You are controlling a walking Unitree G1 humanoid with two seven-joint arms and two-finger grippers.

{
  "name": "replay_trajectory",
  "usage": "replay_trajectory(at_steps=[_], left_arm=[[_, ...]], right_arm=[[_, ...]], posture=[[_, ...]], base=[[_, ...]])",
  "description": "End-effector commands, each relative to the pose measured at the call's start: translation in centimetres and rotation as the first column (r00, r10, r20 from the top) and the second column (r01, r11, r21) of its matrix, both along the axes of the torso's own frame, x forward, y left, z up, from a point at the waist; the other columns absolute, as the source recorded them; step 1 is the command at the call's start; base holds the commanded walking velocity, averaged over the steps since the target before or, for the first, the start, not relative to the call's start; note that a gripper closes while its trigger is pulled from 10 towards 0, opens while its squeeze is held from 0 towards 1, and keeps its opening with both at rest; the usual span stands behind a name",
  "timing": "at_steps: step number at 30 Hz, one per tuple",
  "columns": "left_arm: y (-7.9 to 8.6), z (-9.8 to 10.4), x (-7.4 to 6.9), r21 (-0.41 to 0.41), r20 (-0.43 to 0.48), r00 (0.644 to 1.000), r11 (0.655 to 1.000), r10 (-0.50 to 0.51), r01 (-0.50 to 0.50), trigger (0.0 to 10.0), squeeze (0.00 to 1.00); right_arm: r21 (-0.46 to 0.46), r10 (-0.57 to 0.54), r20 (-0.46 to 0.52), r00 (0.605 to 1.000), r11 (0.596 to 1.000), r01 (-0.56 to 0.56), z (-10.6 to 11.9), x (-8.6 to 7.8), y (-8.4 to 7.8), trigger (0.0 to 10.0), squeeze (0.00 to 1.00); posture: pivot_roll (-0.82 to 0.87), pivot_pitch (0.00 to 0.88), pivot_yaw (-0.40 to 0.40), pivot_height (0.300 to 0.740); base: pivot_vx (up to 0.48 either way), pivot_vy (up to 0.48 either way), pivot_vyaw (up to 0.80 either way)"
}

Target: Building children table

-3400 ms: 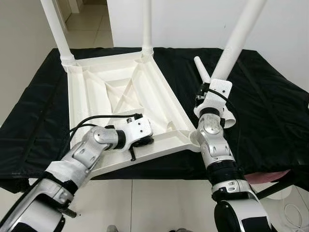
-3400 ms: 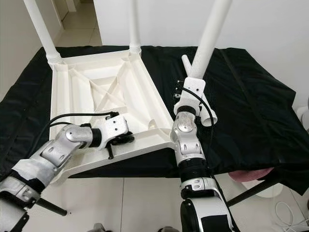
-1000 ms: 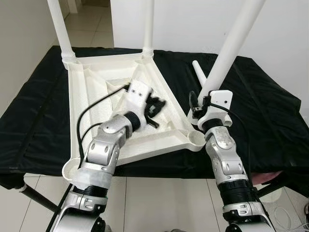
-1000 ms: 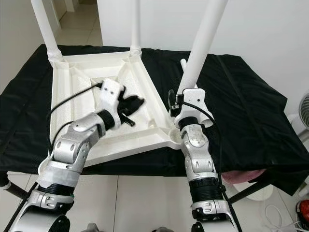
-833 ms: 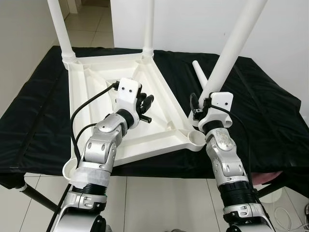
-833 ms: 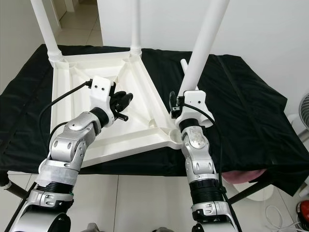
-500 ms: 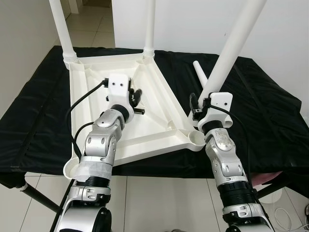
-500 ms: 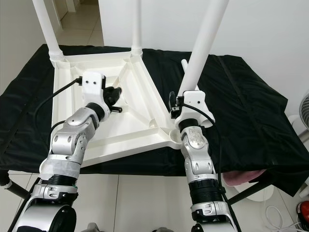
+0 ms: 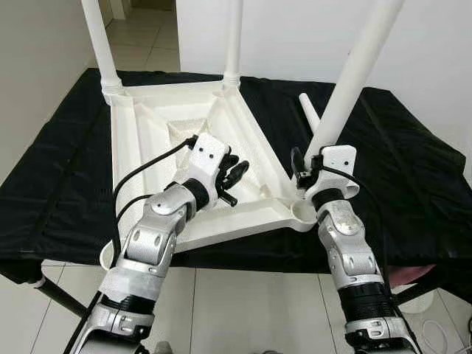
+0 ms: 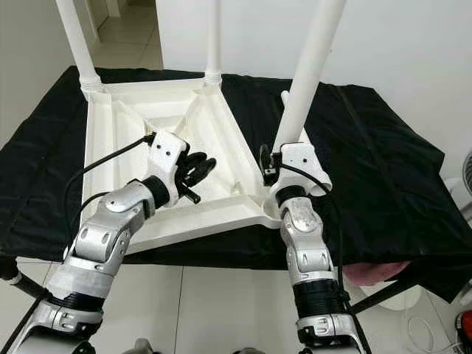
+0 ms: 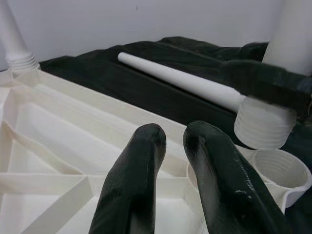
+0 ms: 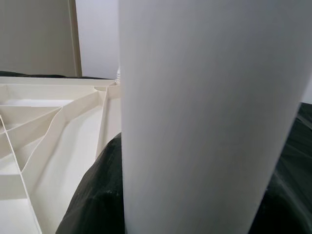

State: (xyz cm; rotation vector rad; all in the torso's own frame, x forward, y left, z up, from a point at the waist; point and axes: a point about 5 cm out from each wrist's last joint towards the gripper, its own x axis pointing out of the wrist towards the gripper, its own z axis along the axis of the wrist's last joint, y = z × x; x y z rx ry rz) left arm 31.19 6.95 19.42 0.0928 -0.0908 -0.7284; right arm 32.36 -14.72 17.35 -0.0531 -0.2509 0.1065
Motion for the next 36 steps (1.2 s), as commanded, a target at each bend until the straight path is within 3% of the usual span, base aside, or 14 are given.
replay_trajectory(at_steps=[1,11,24,29,36], left_arm=[[-1.0,-0.3,-1.2,0.024,-0.001,0.983,0.983,-0.183,0.183,10.0,0.0],[-2.0,-1.2,-2.9,0.066,-0.038,0.933,0.93,-0.359,0.361,10.0,0.0],[-2.2,-0.9,-3.8,0.06,-0.049,0.894,0.892,-0.445,0.447,10.0,0.0],[-2.1,-1.5,-4.1,0.052,-0.088,0.877,0.877,-0.472,0.477,10.0,0.0],[-2.1,-1.5,-4.2,0.056,-0.085,0.876,0.875,-0.475,0.48,10.0,0.0]], right_arm=[[-0.023,0.018,-0.011,1.0,1.0,-0.018,-0.2,-0.4,0.0,10.0,0.0],[-0.055,0.075,-0.035,0.997,0.996,-0.077,-0.8,-1.5,0.2,10.0,0.0],[-0.095,0.105,-0.095,0.99,0.989,-0.114,-2.7,-2.9,-0.4,10.0,0.0],[-0.081,0.138,-0.142,0.98,0.985,-0.151,-4.4,-2.5,-0.2,10.0,0.0],[-0.087,0.183,-0.145,0.972,0.977,-0.197,-4.8,-2.4,0.3,10.0,0.0]], posture=[[-0.04,0.0,-0.044,0.74],[-0.05,0.0,-0.048,0.74],[-0.07,0.0,-0.045,0.74],[-0.07,0.0,-0.041,0.74],[-0.07,0.0,-0.041,0.74]], base=[[0.0,0.0,0.0],[0.0,0.0,0.0],[0.0,0.0,0.0],[0.0,0.0,0.0],[0.0,0.0,0.0]])
